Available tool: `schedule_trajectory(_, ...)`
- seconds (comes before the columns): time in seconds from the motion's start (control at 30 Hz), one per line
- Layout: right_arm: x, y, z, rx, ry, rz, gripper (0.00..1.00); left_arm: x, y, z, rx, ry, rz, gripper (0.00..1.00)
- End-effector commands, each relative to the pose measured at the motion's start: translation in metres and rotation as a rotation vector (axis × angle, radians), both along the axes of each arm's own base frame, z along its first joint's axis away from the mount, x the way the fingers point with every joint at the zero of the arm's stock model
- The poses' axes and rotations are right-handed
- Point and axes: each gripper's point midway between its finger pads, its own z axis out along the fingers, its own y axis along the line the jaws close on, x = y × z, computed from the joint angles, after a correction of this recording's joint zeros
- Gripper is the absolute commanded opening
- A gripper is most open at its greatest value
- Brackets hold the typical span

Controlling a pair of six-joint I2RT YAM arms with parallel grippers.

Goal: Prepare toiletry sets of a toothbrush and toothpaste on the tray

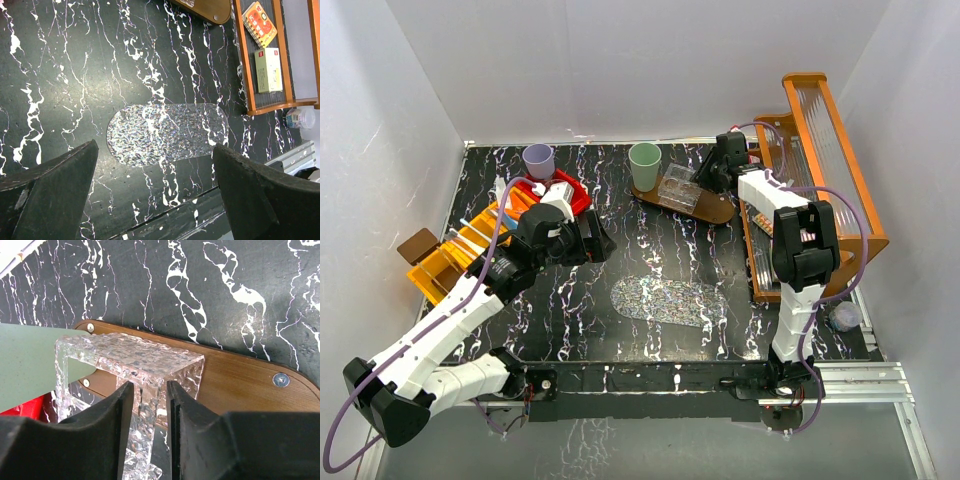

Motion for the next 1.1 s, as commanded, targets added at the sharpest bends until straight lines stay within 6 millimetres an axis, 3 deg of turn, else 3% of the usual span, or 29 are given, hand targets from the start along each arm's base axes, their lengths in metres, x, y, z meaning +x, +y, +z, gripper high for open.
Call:
schedule_trajectory(0.0,0.017,0.001,0.028,-0.009,-0.078,0.02,0.34,-0.002,0.007,0.008,0.002,-0.027,0.01,0.98)
schedule_trajectory(0.17,0.015,-0.006,0.043,-0.035,-0.088,0.037,0.44,-0.002,0.009,0.007,0.01,-0.024,0.017,0.98)
schedule_trajectory(0.3,0.003,-0.017,0.058,-0.078,-0.086,0.058,0.58,0.001,0.014,0.005,0.04,-0.024,0.035,0.98)
schedule_trajectory(0.53,-0.043,-0.031,0.093,-0.191,-0.112,0.164,0.78,0.027,0.025,0.016,0.111,-0.044,0.08,0.99)
schedule_trajectory(0.6,-0.066,-0.031,0.104,-0.223,-0.136,0.213,0.96,0.046,0.033,0.023,0.108,-0.044,0.101,0.99)
schedule_trajectory(0.63,-0.076,-0.03,0.111,-0.234,-0.158,0.233,0.98,0.057,0.039,0.026,0.089,-0.04,0.116,0.99)
schedule_trajectory(0.87,-0.155,0.01,0.158,-0.148,-0.355,0.432,0.98,0.147,0.102,0.05,0.115,-0.089,0.354,0.98)
schedule_trajectory(0.93,-0.171,0.014,0.168,-0.116,-0.4,0.467,0.98,0.177,0.12,0.043,0.2,-0.079,0.437,0.97)
schedule_trajectory(1.07,-0.193,0.015,0.181,-0.095,-0.47,0.488,0.98,0.22,0.158,0.046,0.333,-0.093,0.594,0.91)
